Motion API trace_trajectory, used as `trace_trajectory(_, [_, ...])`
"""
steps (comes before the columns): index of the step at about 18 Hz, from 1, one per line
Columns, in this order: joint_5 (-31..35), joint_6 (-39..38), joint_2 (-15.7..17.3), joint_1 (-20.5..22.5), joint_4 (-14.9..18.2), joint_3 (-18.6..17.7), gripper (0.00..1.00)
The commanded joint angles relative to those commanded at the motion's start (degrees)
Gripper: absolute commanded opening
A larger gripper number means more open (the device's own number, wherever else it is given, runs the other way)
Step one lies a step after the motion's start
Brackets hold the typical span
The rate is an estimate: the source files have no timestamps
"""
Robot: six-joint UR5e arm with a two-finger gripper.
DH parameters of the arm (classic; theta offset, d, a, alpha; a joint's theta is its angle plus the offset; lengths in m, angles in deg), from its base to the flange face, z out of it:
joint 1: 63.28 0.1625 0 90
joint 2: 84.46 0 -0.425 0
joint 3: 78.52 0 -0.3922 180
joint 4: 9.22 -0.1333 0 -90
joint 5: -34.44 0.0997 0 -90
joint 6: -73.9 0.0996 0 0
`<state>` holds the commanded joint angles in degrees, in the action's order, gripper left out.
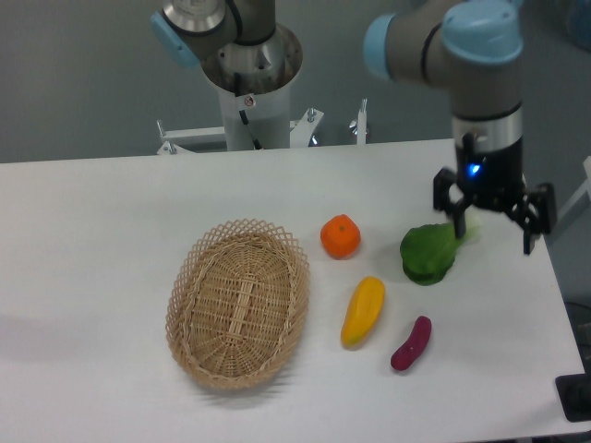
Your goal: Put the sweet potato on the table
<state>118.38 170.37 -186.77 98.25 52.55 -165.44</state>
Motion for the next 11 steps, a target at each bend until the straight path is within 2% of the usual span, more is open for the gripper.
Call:
trace_trajectory(3, [0.17, 7.22, 0.71, 1.68, 3.52, -0.26, 1.0])
trace_trajectory(11, [0.35, 8.47, 0.8, 1.5, 3.09, -0.97, 1.0])
